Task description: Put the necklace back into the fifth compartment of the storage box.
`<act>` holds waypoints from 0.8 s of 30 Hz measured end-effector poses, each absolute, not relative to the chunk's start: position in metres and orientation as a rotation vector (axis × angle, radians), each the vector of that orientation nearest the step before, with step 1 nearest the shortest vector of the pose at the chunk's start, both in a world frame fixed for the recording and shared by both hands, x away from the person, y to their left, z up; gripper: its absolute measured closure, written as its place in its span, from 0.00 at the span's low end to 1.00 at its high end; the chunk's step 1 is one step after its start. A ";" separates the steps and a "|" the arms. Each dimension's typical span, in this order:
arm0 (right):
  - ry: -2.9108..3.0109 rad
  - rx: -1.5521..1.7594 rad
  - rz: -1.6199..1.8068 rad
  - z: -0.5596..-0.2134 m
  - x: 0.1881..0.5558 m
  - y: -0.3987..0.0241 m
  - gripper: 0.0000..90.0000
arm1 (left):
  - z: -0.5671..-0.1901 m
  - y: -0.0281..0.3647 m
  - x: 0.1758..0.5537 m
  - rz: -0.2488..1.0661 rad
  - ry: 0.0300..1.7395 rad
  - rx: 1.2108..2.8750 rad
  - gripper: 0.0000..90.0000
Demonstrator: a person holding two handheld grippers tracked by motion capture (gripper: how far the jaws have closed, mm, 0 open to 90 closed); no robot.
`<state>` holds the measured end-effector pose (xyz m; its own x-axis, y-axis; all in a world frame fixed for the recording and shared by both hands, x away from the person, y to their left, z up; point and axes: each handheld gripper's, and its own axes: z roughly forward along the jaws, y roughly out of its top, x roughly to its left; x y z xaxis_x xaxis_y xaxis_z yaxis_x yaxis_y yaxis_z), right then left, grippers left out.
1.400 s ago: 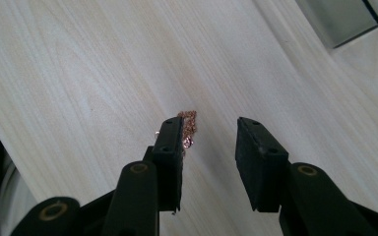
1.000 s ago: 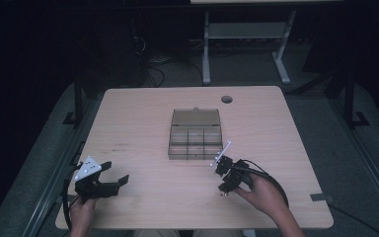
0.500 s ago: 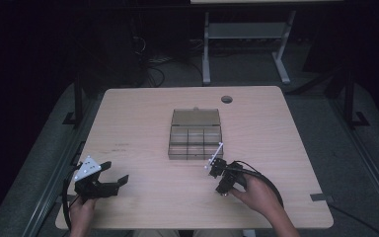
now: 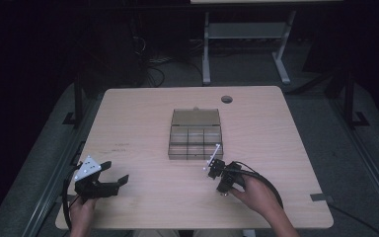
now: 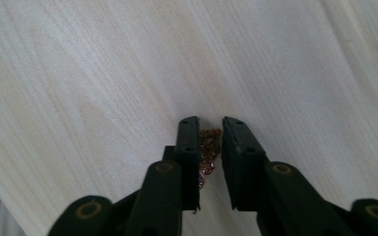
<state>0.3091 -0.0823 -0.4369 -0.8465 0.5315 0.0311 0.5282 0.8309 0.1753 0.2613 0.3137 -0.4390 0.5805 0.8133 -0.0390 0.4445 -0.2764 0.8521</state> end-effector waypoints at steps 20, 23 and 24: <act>3.008 0.821 0.363 -0.433 0.303 -0.086 0.97 | -0.439 0.312 0.261 0.519 1.011 1.912 0.16; 2.996 0.828 0.409 -0.425 0.303 -0.090 0.97 | -0.439 0.312 0.261 0.515 1.015 1.916 0.16; 2.992 0.821 0.417 -0.423 0.303 -0.091 0.97 | -0.439 0.312 0.261 0.517 1.013 1.914 0.16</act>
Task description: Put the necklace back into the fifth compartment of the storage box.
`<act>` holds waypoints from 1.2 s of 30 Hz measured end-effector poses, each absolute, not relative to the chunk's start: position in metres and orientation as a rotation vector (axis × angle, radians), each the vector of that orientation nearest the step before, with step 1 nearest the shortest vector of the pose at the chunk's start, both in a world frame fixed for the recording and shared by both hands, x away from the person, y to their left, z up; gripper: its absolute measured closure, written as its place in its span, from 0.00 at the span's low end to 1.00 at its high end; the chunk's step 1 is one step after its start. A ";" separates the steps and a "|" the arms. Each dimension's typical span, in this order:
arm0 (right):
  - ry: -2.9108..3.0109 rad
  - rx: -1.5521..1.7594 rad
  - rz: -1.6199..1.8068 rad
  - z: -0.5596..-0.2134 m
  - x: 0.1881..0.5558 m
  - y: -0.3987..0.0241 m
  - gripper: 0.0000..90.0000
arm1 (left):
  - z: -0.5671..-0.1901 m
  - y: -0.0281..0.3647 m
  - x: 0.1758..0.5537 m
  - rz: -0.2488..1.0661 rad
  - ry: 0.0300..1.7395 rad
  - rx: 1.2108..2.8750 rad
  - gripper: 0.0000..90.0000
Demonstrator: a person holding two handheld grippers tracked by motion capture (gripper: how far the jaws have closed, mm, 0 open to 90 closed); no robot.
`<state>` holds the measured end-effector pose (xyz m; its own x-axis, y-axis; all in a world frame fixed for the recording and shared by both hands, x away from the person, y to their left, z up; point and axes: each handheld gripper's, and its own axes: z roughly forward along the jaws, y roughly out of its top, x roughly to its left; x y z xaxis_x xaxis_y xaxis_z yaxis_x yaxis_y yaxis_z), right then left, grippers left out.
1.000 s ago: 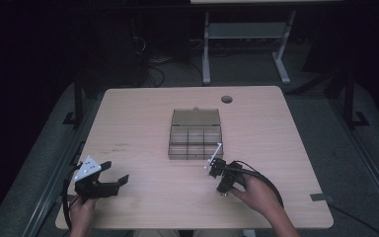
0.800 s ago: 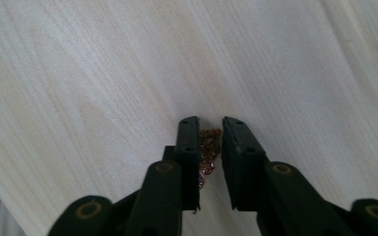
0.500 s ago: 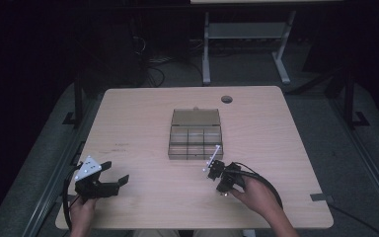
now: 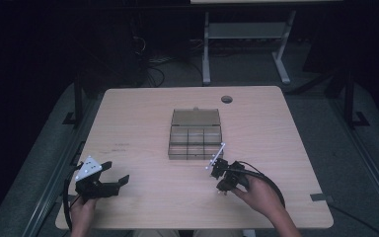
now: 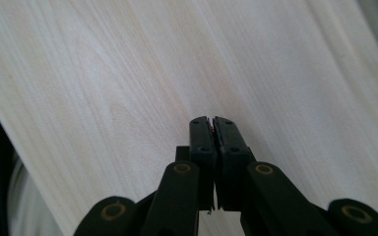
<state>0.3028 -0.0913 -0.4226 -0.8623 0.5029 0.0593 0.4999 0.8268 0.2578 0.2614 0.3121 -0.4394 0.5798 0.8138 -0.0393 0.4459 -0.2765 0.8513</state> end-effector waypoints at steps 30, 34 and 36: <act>2.945 0.852 0.564 -0.371 0.316 -0.116 0.97 | -0.439 0.312 0.262 0.510 1.012 1.916 0.16; 2.944 0.856 0.575 -0.365 0.321 -0.117 0.97 | -0.439 0.313 0.262 0.512 1.012 1.911 0.16; 2.944 0.854 0.583 -0.361 0.324 -0.117 0.97 | -0.439 0.313 0.262 0.508 1.014 1.912 0.16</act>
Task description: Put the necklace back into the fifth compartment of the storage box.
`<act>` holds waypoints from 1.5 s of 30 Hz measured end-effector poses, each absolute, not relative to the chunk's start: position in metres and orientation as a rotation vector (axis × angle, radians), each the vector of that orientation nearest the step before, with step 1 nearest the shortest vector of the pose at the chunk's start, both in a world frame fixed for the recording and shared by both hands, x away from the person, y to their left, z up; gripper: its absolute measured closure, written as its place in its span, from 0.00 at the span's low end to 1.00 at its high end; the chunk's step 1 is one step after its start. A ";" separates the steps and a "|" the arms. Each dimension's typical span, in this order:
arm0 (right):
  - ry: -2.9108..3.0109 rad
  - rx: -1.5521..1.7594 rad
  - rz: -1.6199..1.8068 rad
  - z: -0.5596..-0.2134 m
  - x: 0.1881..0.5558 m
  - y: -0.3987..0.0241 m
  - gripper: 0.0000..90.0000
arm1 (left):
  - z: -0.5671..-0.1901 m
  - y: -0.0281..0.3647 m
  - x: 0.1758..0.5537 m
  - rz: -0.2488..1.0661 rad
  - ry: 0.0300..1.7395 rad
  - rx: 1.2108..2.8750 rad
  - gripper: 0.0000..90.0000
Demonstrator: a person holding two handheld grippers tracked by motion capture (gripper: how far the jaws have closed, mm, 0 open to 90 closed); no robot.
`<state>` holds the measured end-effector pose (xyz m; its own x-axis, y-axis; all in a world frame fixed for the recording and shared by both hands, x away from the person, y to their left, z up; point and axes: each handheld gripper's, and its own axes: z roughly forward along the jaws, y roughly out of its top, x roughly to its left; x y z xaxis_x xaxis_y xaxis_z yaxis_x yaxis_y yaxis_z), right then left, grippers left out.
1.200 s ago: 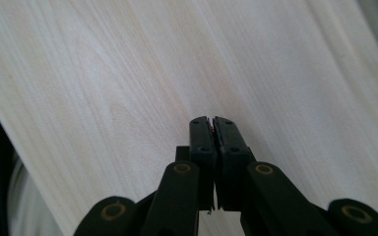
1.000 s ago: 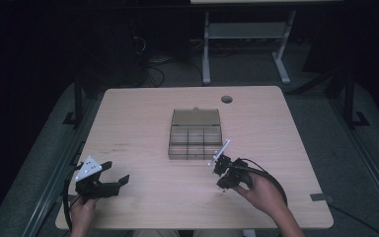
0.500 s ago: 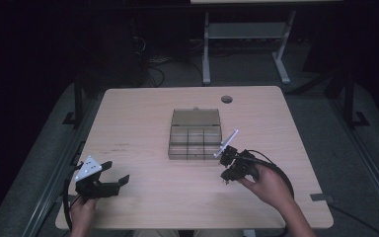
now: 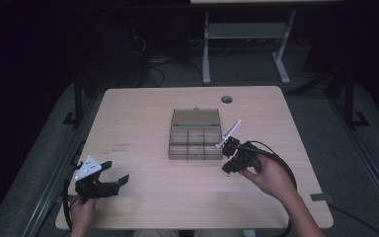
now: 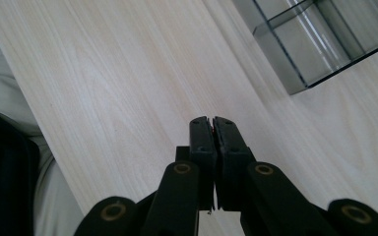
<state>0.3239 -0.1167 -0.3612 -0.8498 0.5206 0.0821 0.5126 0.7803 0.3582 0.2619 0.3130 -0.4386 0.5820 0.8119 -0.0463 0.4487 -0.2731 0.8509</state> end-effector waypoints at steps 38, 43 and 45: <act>2.963 0.797 0.539 -0.326 0.387 -0.067 0.97 | -0.438 0.312 0.264 0.515 1.010 1.911 0.16; 2.971 0.789 0.548 -0.325 0.394 -0.059 0.97 | -0.438 0.312 0.264 0.518 1.013 1.913 0.16; 2.968 0.785 0.538 -0.325 0.397 -0.056 0.97 | -0.438 0.312 0.264 0.523 1.013 1.915 0.16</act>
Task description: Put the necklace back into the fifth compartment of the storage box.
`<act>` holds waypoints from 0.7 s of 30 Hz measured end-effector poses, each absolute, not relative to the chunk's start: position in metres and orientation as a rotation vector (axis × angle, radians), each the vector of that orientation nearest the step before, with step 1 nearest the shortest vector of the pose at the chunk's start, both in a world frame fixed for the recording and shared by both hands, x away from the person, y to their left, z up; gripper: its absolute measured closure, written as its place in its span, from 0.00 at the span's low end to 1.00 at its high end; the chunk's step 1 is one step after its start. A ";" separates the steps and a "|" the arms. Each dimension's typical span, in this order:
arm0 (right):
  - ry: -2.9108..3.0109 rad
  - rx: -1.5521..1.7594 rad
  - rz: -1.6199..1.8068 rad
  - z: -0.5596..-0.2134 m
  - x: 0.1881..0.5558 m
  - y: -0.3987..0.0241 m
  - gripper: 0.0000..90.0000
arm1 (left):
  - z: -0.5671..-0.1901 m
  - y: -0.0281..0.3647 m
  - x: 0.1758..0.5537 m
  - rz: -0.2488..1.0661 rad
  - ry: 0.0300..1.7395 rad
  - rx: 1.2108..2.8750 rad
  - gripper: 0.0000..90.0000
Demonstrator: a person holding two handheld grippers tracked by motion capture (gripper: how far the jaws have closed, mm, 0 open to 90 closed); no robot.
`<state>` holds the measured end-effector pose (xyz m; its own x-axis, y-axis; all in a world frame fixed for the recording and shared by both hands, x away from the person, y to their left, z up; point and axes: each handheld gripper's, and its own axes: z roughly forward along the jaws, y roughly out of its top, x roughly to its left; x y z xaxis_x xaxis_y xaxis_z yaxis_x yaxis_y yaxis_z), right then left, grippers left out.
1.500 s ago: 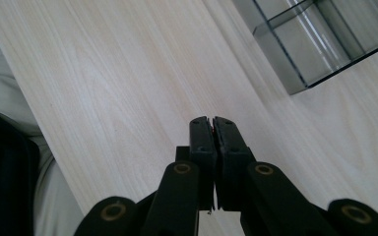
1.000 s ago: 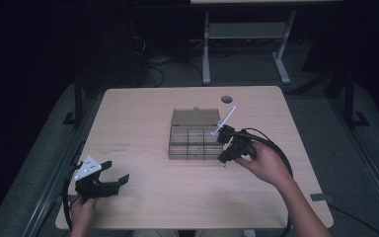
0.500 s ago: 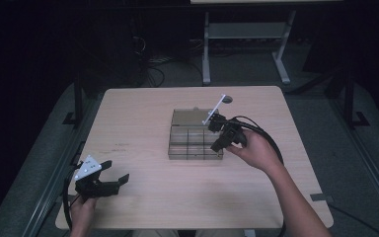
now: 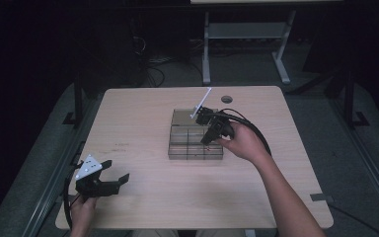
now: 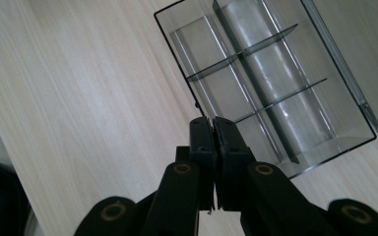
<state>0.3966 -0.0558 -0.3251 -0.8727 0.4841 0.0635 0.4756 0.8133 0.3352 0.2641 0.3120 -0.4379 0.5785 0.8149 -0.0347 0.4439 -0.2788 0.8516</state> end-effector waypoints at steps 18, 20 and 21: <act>2.984 0.808 0.505 -0.336 0.421 -0.039 0.97 | -0.438 0.312 0.265 0.535 1.021 1.919 0.16; 2.987 0.815 0.501 -0.339 0.424 -0.038 0.97 | -0.438 0.312 0.266 0.539 1.019 1.917 0.16; 2.988 0.822 0.501 -0.339 0.425 -0.037 0.97 | -0.438 0.312 0.265 0.541 1.019 1.916 0.16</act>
<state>0.4251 -0.0374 -0.3395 -0.8629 0.4989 0.0811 0.4981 0.8120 0.3043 0.2655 0.3122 -0.4383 0.5698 0.8215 -0.0231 0.4412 -0.2821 0.8519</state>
